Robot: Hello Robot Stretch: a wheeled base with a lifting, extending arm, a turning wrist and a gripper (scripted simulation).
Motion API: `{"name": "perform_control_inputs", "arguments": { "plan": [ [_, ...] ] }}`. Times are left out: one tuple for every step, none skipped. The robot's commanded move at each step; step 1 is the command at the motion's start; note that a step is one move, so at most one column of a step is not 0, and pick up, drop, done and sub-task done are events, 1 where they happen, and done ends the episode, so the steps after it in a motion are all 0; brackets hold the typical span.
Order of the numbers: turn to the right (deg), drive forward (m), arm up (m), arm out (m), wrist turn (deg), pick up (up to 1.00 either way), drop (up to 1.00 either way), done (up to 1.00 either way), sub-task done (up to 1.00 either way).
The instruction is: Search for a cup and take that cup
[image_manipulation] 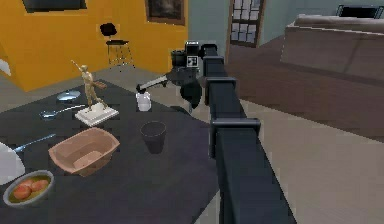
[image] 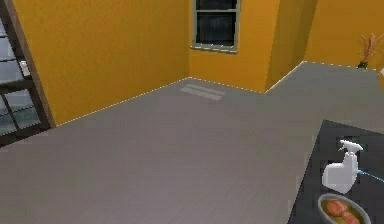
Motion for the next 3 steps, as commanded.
{"name": "perform_control_inputs", "arguments": {
  "plan": [
    [0.0,0.0,-0.24,0.0,0.0,0.0,0.0,0.0,0.0],
    [0.0,0.0,0.0,0.0,0.0,1.0,0.0,0.0,0.0],
    [0.0,0.0,0.1,0.0,0.0,0.0,0.0,0.0,0.0]
  ]
}}
